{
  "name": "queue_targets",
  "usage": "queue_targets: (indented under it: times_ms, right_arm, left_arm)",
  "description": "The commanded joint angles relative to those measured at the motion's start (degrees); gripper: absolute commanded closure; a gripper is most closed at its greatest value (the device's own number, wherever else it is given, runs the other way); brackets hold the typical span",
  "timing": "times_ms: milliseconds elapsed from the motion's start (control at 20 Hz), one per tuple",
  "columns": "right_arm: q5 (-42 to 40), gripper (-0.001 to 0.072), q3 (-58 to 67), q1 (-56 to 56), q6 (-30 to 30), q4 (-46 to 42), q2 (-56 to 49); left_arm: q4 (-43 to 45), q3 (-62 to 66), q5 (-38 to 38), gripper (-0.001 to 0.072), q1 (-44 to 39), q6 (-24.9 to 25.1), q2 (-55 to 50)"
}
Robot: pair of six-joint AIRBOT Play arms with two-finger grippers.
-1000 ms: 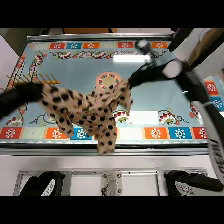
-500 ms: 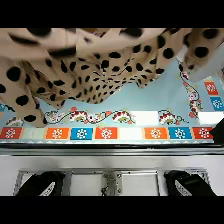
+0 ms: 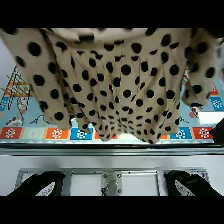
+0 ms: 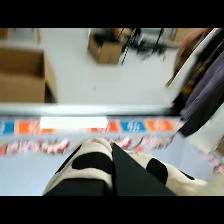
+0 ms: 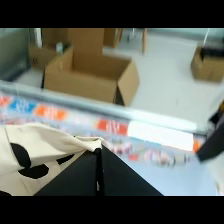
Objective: Fold the clothes and pants, and hang the long-sleeved shirts on hangers.
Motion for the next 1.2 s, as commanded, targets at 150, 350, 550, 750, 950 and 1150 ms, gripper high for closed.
queue_targets:
  times_ms: [150,350,550,750,950,1150]
  right_arm:
    - [3.67,0.0703,0.09,-5.49,-3.06,-3.39,-16.20]
    - [4.63,0.0705,-3.23,-7.85,-6.08,-4.94,-13.40]
    - [4.17,0.0705,-28.30,-7.89,-7.37,-6.97,-2.38]
    - [4.15,0.0685,-56.08,-7.87,-7.37,-6.93,8.41]
    - [9.62,0.0031,-61.94,-7.87,-7.39,-6.97,12.85]
    - [14.84,0.0105,-53.44,-4.26,-7.17,-6.51,12.68]
  left_arm:
    - [-10.16,-4.39,1.70,0.0699,7.06,-3.30,-14.23]
    - [-12.50,-9.86,-0.07,0.0700,7.78,2.12,-10.84]
    - [-12.55,-36.94,1.16,0.0699,2.21,4.13,0.61]
    - [-12.61,-65.40,3.67,0.0699,-9.05,2.86,9.62]
    - [-12.50,-78.73,6.95,0.0699,-18.21,-1.46,13.64]
    - [-12.48,-80.15,6.51,0.0699,-18.69,-1.49,15.93]
